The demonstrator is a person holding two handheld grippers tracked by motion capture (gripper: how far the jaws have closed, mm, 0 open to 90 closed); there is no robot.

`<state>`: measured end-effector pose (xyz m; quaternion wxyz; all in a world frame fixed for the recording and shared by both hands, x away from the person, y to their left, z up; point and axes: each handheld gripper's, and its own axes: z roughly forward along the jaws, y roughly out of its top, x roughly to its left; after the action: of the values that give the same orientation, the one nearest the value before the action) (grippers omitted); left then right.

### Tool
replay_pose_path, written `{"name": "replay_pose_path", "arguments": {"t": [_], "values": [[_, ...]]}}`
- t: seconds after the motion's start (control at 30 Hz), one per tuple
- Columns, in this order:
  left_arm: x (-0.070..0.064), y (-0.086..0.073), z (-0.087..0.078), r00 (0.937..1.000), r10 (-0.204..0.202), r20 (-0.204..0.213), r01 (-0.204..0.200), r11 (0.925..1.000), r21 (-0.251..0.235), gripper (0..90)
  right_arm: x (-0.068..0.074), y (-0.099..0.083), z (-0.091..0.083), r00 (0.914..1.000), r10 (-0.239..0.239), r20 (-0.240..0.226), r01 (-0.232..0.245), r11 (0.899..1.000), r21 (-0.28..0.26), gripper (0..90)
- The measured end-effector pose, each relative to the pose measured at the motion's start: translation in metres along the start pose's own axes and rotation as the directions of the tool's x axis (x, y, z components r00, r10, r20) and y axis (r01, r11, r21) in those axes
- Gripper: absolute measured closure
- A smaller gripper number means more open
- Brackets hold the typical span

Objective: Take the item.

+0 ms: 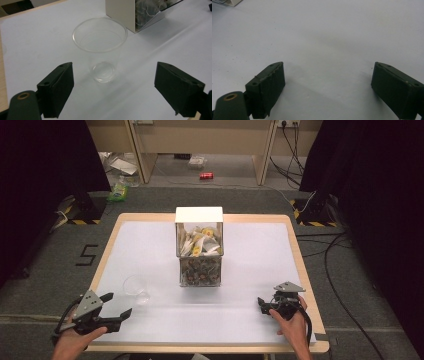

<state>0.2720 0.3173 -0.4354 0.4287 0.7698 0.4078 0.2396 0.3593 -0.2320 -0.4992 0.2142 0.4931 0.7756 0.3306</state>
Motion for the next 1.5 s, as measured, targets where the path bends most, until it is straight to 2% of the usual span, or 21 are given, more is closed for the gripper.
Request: {"name": "replay_pose_path", "arguments": {"t": [0.17,0.37,0.53,0.87,1.13,1.17,1.3,1.5], "values": [[-0.002,0.008,-0.001,1.0000,-0.006,-0.001,0.006,0.9993,-0.037,15.6,0.000,0.000,0.000,1.0000,0.000,0.000,0.000,1.000,0.000,12.4],[-0.008,0.026,0.000,0.9998,0.006,0.018,-0.005,0.9966,-0.082,17.1,0.000,0.000,0.000,1.0000,-0.004,0.001,0.004,1.000,-0.004,12.4],[-0.010,0.041,0.004,0.9997,-0.005,0.025,0.007,0.9935,-0.114,18.8,-0.001,0.000,0.000,1.0000,-0.006,0.001,0.006,1.000,-0.003,12.4],[-0.021,0.075,0.011,0.9974,0.041,0.059,-0.032,0.9887,-0.146,23.9,0.000,0.000,0.000,1.0000,-0.007,0.001,0.007,1.000,-0.005,12.4],[-0.034,0.112,0.013,0.9896,0.072,0.124,-0.048,0.9815,-0.185,31.0,0.000,0.000,0.000,1.0000,-0.003,0.001,0.003,1.000,-0.004,12.4],[-0.034,0.112,0.013,0.9896,0.072,0.124,-0.048,0.9815,-0.185,31.4,0.000,0.000,0.000,1.0000,-0.005,0.000,0.005,1.000,-0.004,12.4],[-0.037,0.133,0.016,0.9810,0.075,0.179,-0.040,0.9809,-0.190,33.3,0.000,0.000,0.000,1.0000,0.002,0.000,-0.002,1.000,-0.002,12.4],[-0.043,0.150,0.022,0.9779,0.094,0.187,-0.057,0.9795,-0.193,36.1,0.000,0.000,0.000,1.0000,0.000,0.001,0.000,1.000,-0.003,12.3]]}}
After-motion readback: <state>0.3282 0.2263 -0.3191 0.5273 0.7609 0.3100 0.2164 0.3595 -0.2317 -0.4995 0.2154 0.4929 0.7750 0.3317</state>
